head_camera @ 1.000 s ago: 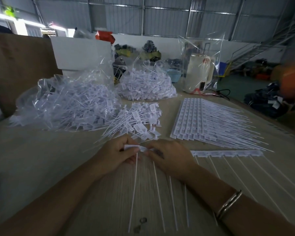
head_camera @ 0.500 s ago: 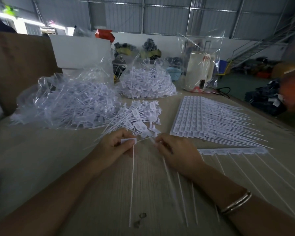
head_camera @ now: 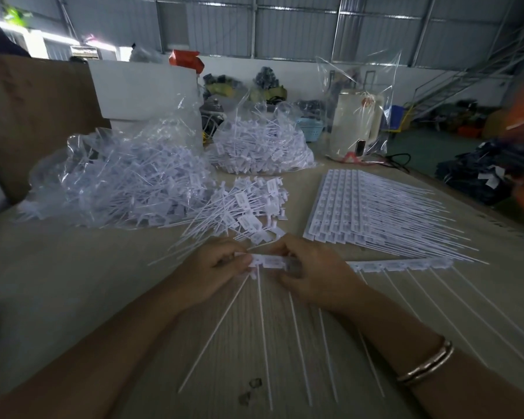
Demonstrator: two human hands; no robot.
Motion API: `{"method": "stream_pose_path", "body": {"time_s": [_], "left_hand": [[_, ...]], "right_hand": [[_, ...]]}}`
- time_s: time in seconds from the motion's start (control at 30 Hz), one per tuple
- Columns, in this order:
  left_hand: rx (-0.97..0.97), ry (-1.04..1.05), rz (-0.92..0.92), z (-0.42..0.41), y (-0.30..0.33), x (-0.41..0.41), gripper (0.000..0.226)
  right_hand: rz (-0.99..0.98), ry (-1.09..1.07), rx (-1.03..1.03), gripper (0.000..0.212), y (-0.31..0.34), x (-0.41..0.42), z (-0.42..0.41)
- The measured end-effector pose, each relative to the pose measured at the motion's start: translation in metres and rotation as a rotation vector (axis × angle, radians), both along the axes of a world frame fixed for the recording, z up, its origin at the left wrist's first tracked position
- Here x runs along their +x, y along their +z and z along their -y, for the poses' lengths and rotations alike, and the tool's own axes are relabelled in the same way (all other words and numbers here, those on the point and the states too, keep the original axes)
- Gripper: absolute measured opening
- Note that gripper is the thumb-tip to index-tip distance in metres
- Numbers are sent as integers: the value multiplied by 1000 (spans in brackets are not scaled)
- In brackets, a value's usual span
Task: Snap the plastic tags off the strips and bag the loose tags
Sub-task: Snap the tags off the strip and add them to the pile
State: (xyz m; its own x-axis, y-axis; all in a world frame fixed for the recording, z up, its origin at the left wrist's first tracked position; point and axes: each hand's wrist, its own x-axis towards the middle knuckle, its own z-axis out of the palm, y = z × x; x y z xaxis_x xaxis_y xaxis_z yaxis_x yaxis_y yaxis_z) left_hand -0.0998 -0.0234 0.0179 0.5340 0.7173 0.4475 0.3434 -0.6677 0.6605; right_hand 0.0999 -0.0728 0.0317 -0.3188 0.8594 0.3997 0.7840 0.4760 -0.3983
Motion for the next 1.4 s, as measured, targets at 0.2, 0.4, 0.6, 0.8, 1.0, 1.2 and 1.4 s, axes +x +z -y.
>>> {"method": "stream_pose_path", "body": {"time_s": [0.2,0.4,0.6,0.8,1.0,1.2,1.4], "left_hand": [[164,18,10,1,2,-3,13],[192,42,29,7,6,0,17],[-16,-39,133,6,4,0,16],[-386,-136,472,4,4,-21,16],[109,84,-104,-1,-1,-9,8],[93,-24,35,9,3,10,21],[55,51,-9,3,-7,6,22]], "right_hand": [[-95,-18,-15,16,-4,2,-5],[-382,7,-73,25,-4,-5,0],[-507,74,-120,27,-2,-15,4],[-464,-23,-73,18,-2,5,3],[-209,-8,54,16,-9,-11,0],[-212,98,72,23,-5,-20,1],[-76,58,-71,17,-4,5,-1]]}}
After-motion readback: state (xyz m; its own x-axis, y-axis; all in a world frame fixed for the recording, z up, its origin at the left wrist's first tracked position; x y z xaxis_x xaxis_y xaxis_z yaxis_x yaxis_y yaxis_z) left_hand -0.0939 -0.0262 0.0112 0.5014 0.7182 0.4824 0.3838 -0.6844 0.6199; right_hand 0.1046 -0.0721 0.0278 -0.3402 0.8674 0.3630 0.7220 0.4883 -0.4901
